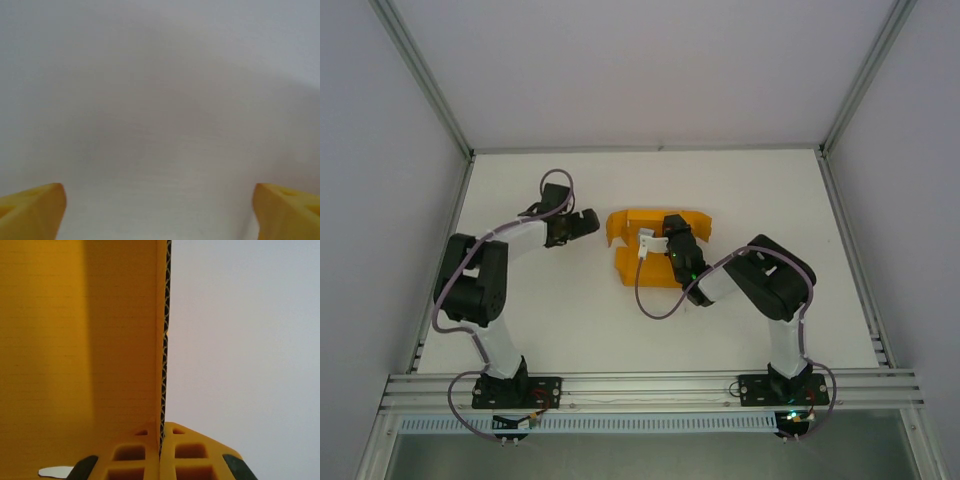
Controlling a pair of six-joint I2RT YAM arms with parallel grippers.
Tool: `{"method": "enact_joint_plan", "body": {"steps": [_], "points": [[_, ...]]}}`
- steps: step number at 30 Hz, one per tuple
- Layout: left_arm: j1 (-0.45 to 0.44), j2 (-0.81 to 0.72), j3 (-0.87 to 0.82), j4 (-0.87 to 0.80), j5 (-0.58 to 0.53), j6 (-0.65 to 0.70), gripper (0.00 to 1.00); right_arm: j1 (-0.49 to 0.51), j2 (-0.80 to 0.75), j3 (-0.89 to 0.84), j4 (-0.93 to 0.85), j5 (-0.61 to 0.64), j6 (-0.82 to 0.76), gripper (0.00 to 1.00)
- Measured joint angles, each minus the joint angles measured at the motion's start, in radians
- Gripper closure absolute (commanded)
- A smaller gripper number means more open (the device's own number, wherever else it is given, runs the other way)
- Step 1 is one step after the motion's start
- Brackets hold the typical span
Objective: Assemble paper box
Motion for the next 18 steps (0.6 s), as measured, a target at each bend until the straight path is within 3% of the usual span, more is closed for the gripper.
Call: {"method": "enact_joint_plan", "body": {"steps": [7, 12, 18], "points": [[-0.058, 0.002, -0.014, 0.108, 0.156, 0.108, 0.32, 0.0, -0.002, 0.0, -0.018, 0.002, 0.035, 1.0], [-0.111, -0.005, -0.035, 0.129, 0.208, 0.175, 0.37, 0.0, -0.015, 0.0, -0.047, 0.008, 0.061, 1.0], [-0.147, -0.005, -0.05, 0.171, 0.239, 0.221, 0.35, 0.0, -0.038, 0.0, -0.098, 0.008, 0.108, 1.0]]}}
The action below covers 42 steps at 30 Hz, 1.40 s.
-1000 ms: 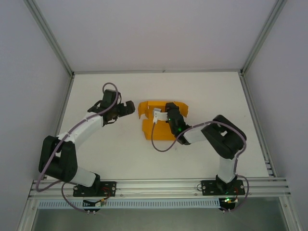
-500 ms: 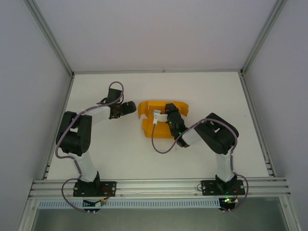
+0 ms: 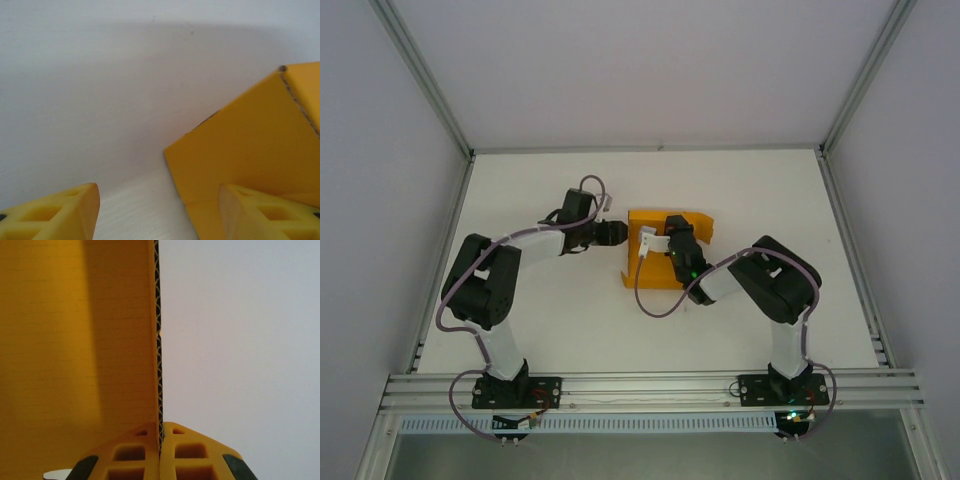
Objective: Assemble paper box
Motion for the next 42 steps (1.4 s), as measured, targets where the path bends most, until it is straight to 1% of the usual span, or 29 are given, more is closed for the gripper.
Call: {"method": "enact_joint_plan", "body": {"steps": [5, 8, 11, 16, 20, 24, 29, 34, 39, 42], "points": [[-0.011, -0.008, -0.027, 0.029, -0.01, 0.007, 0.34, -0.006, -0.021, 0.0, -0.042, -0.001, 0.041, 1.0], [-0.014, -0.035, -0.065, 0.043, -0.028, 0.006, 0.33, -0.02, -0.053, 0.0, -0.107, -0.013, 0.084, 1.0], [-0.021, -0.068, -0.089, 0.042, -0.043, 0.002, 0.31, -0.036, -0.13, 0.014, -0.276, -0.058, 0.162, 1.0], [-0.025, -0.111, -0.089, 0.047, -0.023, -0.005, 0.31, -0.077, -0.252, 0.109, -0.645, -0.193, 0.307, 1.0], [-0.025, -0.106, -0.082, 0.047, 0.013, -0.009, 0.32, -0.098, -0.267, 0.159, -0.786, -0.24, 0.349, 1.0], [-0.026, -0.077, -0.065, 0.076, 0.059, -0.02, 0.31, -0.104, -0.24, 0.217, -0.922, -0.261, 0.393, 1.0], [-0.039, -0.043, -0.038, 0.096, 0.089, -0.028, 0.31, -0.109, -0.211, 0.245, -0.974, -0.268, 0.433, 1.0], [-0.059, -0.009, -0.021, 0.104, 0.069, -0.027, 0.33, -0.117, -0.209, 0.249, -0.984, -0.261, 0.446, 1.0], [-0.079, -0.011, -0.032, 0.123, 0.019, -0.019, 0.33, -0.116, -0.21, 0.225, -0.939, -0.237, 0.437, 1.0], [-0.082, -0.042, -0.082, 0.135, -0.01, -0.016, 0.33, -0.106, -0.212, 0.186, -0.86, -0.212, 0.411, 1.0]]}}
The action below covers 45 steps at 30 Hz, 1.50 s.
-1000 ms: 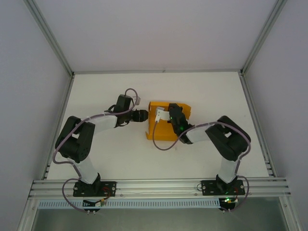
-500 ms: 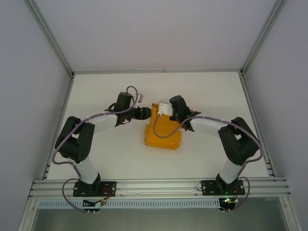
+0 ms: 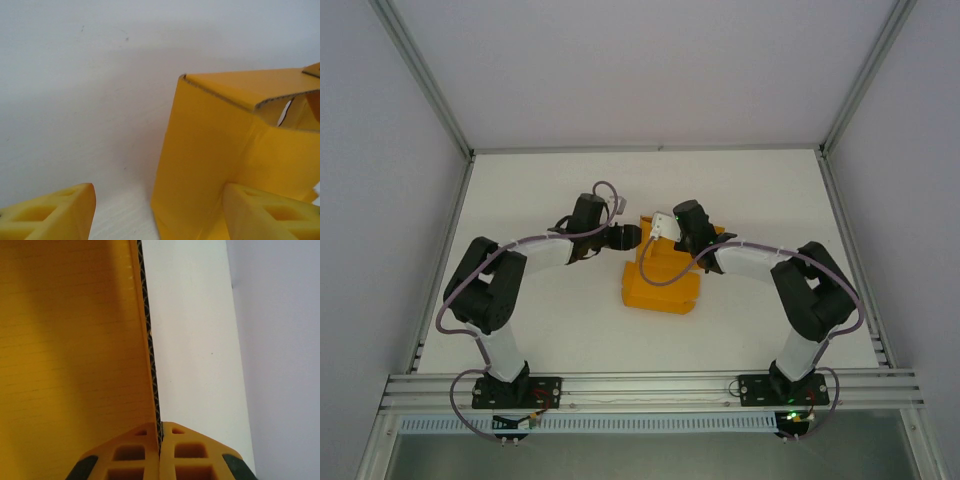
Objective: Assemble paper box
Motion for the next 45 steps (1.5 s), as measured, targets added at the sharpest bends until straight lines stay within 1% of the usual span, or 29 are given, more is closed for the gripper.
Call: {"method": "enact_joint_plan", "body": {"steps": [5, 13, 17, 22, 29, 36, 38, 43, 45], "points": [[-0.001, -0.044, -0.053, -0.001, -0.033, 0.011, 0.33, 0.033, -0.005, -0.082, 0.171, 0.048, -0.098, 1.0], [-0.001, -0.099, -0.126, 0.014, -0.065, 0.054, 0.33, 0.061, 0.008, -0.139, 0.459, 0.108, -0.267, 1.0], [-0.001, -0.121, -0.142, 0.021, -0.092, 0.08, 0.35, 0.073, 0.039, -0.153, 0.544, 0.123, -0.334, 1.0], [-0.001, -0.122, -0.134, 0.019, -0.117, 0.105, 0.35, 0.08, 0.068, -0.158, 0.571, 0.126, -0.344, 1.0], [-0.002, -0.166, -0.15, 0.02, -0.201, 0.112, 0.35, 0.08, 0.099, -0.158, 0.603, 0.126, -0.344, 1.0], [-0.002, -0.093, -0.136, 0.064, -0.166, 0.134, 0.35, 0.08, 0.103, -0.158, 0.603, 0.125, -0.344, 1.0], [-0.002, -0.059, -0.112, 0.069, -0.156, 0.138, 0.37, 0.08, 0.104, -0.158, 0.602, 0.125, -0.344, 1.0], [-0.005, 0.01, -0.056, 0.094, -0.134, 0.154, 0.46, 0.08, 0.106, -0.157, 0.602, 0.135, -0.343, 1.0], [-0.01, 0.032, -0.033, 0.095, -0.132, 0.157, 0.46, 0.08, 0.106, -0.154, 0.601, 0.141, -0.341, 1.0]]}}
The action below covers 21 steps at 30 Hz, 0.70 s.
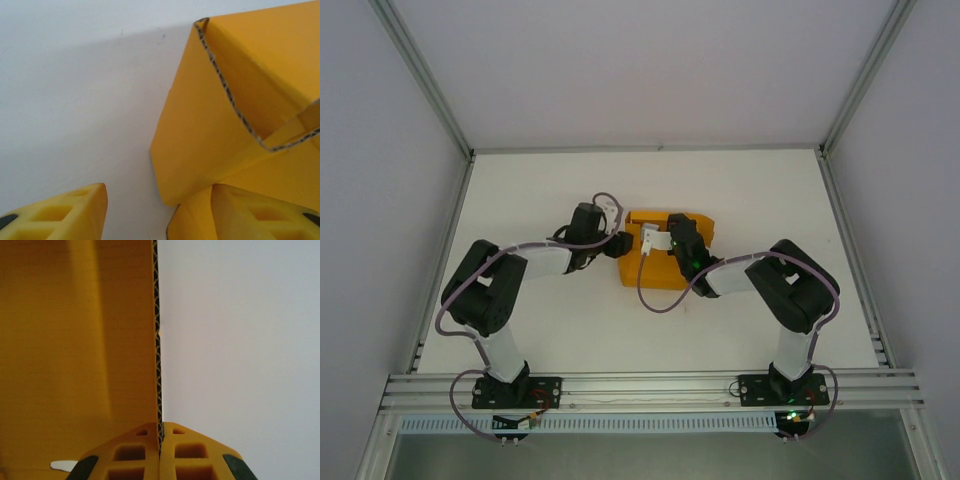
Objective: Assemble paper box
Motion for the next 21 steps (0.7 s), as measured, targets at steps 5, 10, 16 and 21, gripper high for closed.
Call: {"method": "enact_joint_plan", "body": {"steps": [5, 10, 16, 21], "points": [[-0.027, 0.031, 0.016, 0.043, -0.032, -0.001, 0.5, 0.002, 0.0, 0.016, -0.027, 0.0, 0.01, 1.0], [-0.044, 0.069, 0.053, 0.083, -0.105, -0.003, 0.68, 0.007, 0.0, 0.035, -0.068, -0.002, 0.035, 1.0], [-0.063, 0.097, 0.069, 0.126, -0.209, 0.003, 1.0, 0.006, 0.0, 0.069, -0.148, 0.003, 0.101, 1.0], [-0.083, 0.098, 0.069, 0.13, -0.283, -0.001, 1.0, 0.006, -0.037, 0.09, -0.248, -0.015, 0.234, 0.77]]}}
